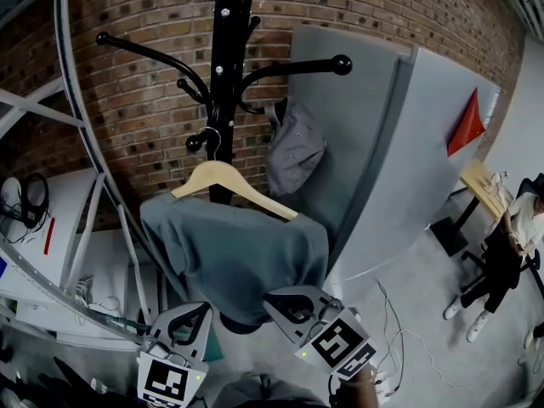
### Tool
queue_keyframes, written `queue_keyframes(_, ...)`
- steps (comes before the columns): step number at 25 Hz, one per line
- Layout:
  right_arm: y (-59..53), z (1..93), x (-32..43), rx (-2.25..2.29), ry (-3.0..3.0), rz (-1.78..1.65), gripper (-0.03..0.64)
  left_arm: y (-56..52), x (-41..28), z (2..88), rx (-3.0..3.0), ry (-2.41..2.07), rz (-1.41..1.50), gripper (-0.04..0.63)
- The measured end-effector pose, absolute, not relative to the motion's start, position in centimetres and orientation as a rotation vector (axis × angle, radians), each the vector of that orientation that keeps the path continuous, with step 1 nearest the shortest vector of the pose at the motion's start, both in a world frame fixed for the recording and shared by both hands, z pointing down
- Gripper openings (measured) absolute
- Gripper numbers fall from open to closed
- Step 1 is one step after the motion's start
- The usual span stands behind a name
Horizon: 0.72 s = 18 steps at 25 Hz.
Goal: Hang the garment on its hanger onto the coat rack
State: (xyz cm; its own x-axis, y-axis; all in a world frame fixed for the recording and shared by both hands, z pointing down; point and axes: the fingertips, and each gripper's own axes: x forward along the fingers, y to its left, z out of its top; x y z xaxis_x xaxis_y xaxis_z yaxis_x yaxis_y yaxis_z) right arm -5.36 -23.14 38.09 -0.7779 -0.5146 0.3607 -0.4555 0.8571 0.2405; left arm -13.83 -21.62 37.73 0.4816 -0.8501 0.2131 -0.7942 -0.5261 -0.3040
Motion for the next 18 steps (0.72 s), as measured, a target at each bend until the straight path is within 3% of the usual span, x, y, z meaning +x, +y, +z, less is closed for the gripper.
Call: queue_keyframes(18, -24.3, 37.5, -6.3, 0.693, -2.619, -0.234, 0.020, -23.5, -14.8, 37.9, -2.561, 1.475, -0.488, 0.002)
